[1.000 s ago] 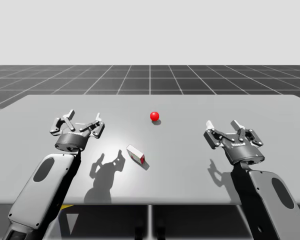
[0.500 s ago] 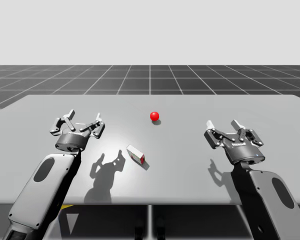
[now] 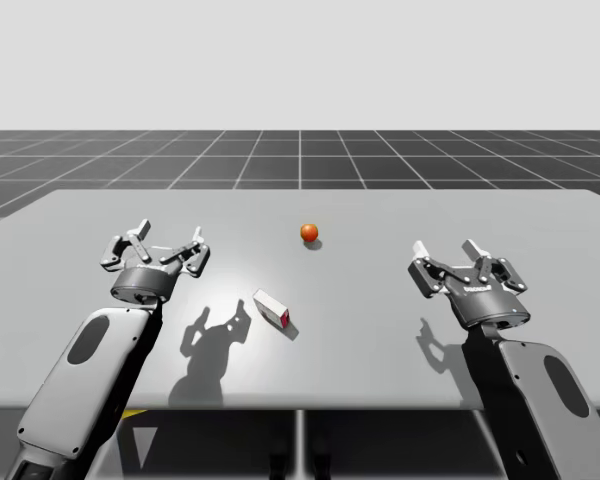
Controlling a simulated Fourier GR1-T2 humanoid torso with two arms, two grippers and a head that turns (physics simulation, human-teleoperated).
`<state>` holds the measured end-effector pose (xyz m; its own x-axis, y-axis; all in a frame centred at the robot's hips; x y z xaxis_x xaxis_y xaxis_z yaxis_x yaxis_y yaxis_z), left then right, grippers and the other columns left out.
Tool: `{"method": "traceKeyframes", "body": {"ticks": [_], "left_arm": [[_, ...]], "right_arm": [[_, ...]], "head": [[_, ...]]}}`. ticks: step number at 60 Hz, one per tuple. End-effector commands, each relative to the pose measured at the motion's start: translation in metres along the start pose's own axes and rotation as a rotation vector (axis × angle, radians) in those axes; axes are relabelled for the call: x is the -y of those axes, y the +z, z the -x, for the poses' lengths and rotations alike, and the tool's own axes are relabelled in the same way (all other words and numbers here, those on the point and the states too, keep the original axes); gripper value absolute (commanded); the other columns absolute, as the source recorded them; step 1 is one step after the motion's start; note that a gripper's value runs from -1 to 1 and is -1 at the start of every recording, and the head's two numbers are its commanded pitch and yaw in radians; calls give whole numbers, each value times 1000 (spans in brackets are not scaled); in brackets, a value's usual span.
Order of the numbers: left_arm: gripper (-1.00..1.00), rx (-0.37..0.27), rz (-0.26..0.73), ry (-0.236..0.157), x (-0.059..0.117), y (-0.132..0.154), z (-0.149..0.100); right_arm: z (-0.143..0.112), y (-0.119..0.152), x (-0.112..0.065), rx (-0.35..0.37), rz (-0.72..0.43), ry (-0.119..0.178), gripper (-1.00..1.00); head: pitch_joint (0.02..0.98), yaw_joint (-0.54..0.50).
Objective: Watch the red light. When it turns green, pick up the object.
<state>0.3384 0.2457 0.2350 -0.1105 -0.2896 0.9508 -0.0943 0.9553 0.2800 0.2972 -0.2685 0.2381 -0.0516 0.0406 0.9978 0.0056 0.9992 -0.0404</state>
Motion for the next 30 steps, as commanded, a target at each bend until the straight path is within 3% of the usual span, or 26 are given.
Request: {"method": "traceKeyframes", "body": {"ticks": [1, 19, 30], "left_arm": [[-1000, -1, 0, 0, 0, 0, 0], [-1000, -4, 3, 1, 0, -1, 0], [-1000, -6, 7, 9, 0, 0, -1]], "right_arm": [[0, 0, 0, 0, 0, 2, -1000], [0, 0, 0, -3, -1, 5, -1000], [2, 0, -2, -10, -6, 14, -1000]], "head": [[618, -42], [788, 66], [841, 120]]}}
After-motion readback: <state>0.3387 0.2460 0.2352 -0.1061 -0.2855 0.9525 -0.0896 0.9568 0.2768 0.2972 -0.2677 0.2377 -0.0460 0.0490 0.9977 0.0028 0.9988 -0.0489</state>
